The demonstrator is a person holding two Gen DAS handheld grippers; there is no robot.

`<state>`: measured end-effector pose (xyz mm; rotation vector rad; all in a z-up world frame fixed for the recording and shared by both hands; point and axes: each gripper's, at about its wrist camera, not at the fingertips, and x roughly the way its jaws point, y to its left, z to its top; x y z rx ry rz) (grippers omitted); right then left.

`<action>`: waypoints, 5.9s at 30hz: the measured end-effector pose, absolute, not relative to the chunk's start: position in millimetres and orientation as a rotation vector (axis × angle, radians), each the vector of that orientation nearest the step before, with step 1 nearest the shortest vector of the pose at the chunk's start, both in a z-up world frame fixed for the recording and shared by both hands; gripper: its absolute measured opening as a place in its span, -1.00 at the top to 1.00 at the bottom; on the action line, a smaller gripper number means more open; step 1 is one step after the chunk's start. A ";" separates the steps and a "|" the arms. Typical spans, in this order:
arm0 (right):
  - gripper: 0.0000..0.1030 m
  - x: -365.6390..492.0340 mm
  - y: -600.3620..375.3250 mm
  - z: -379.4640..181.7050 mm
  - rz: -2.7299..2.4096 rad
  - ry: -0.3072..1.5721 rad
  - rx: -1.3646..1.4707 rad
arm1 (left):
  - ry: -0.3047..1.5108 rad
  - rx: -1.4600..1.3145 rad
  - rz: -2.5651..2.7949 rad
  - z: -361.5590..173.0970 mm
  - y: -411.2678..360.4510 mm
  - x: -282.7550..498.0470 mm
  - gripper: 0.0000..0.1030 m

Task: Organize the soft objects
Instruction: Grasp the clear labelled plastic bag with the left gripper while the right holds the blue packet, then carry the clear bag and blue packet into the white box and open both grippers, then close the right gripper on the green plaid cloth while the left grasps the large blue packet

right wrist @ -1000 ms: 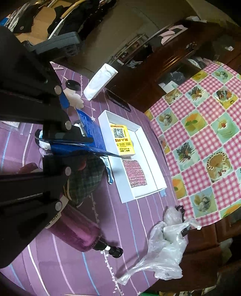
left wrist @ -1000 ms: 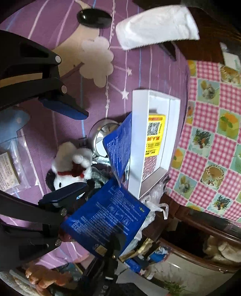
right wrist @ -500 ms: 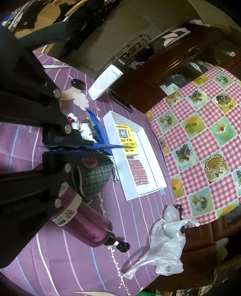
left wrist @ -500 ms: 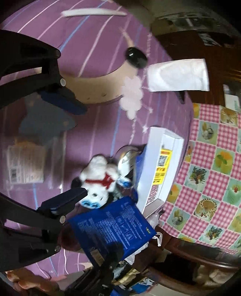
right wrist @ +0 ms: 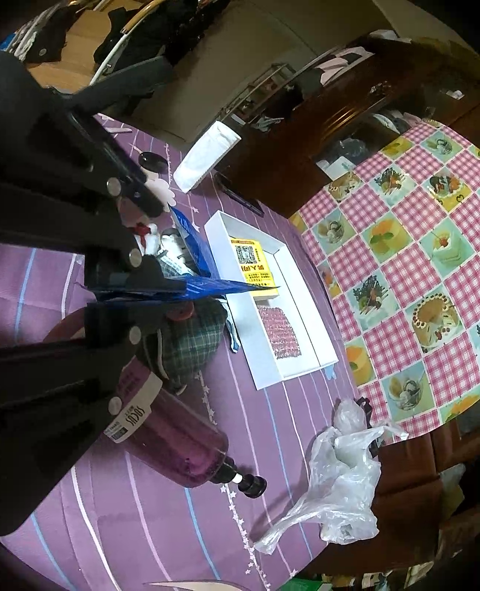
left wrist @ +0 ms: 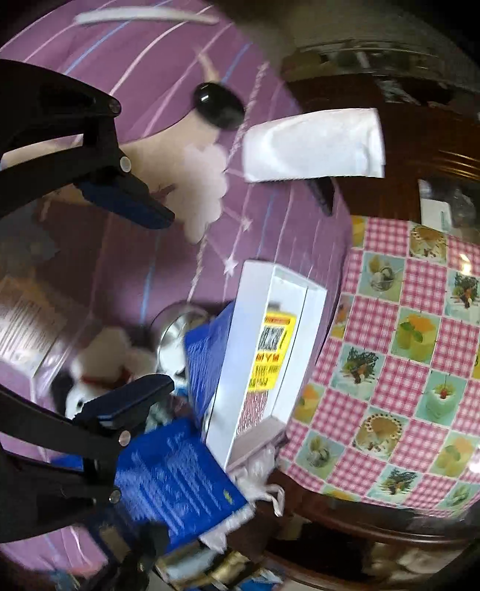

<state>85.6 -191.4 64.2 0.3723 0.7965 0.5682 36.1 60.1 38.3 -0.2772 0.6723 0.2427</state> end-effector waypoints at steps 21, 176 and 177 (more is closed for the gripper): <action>0.91 85.2 -189.6 64.6 0.571 0.799 0.369 | 0.916 -0.002 0.005 12.8 14.6 0.0 -0.39; -0.42 140.4 -156.3 44.9 0.443 0.836 0.119 | 0.662 -0.099 -0.197 41.1 51.2 90.6 0.26; -0.42 140.2 -155.4 45.8 0.458 0.837 0.125 | 0.662 -0.096 -0.199 41.3 50.3 91.2 0.17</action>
